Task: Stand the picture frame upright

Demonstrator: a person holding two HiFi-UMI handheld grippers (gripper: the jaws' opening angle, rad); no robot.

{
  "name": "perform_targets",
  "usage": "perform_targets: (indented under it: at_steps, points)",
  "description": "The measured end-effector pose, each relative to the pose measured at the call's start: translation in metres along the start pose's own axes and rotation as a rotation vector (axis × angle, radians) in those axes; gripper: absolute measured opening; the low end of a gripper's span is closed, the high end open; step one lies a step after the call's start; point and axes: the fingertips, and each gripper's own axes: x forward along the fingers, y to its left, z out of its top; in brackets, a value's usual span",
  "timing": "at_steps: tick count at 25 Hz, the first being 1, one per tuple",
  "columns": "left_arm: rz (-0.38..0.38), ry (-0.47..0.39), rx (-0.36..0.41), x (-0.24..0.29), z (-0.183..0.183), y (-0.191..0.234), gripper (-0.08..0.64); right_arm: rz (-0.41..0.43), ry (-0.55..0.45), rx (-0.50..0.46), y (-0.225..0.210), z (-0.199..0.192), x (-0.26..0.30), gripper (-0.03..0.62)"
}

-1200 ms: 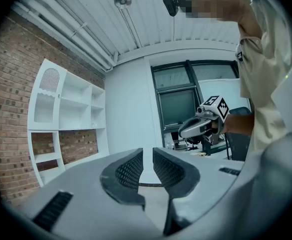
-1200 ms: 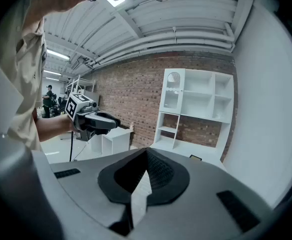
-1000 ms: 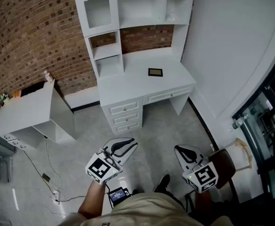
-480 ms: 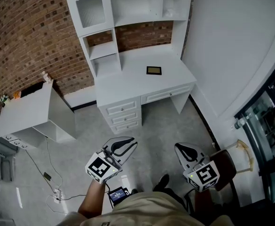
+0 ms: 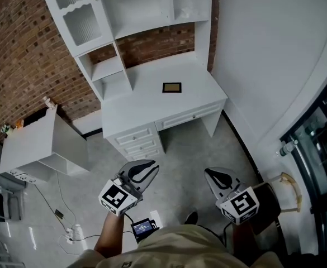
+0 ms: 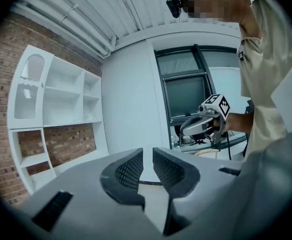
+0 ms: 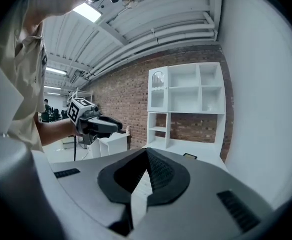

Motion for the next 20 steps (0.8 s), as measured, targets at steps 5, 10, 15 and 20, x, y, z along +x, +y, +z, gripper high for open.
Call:
perform_targets:
  at_steps: [5,10,15,20]
  points:
    - [-0.017,0.010,0.007,0.059,0.011,-0.007,0.067,0.021,0.005,0.004,-0.050,-0.012,-0.006,0.003]
    - [-0.045,0.038,0.007,0.099,0.009,-0.001,0.067,0.011,-0.003,0.041,-0.089,-0.022,-0.003,0.003]
    - [-0.071,0.041,-0.007,0.133,-0.003,0.024,0.067,-0.013,0.030,0.062,-0.120,-0.035,0.015,0.003]
    - [-0.116,0.013,-0.017,0.170,-0.010,0.072,0.067,-0.083,0.050,0.043,-0.162,-0.026,0.048,0.003]
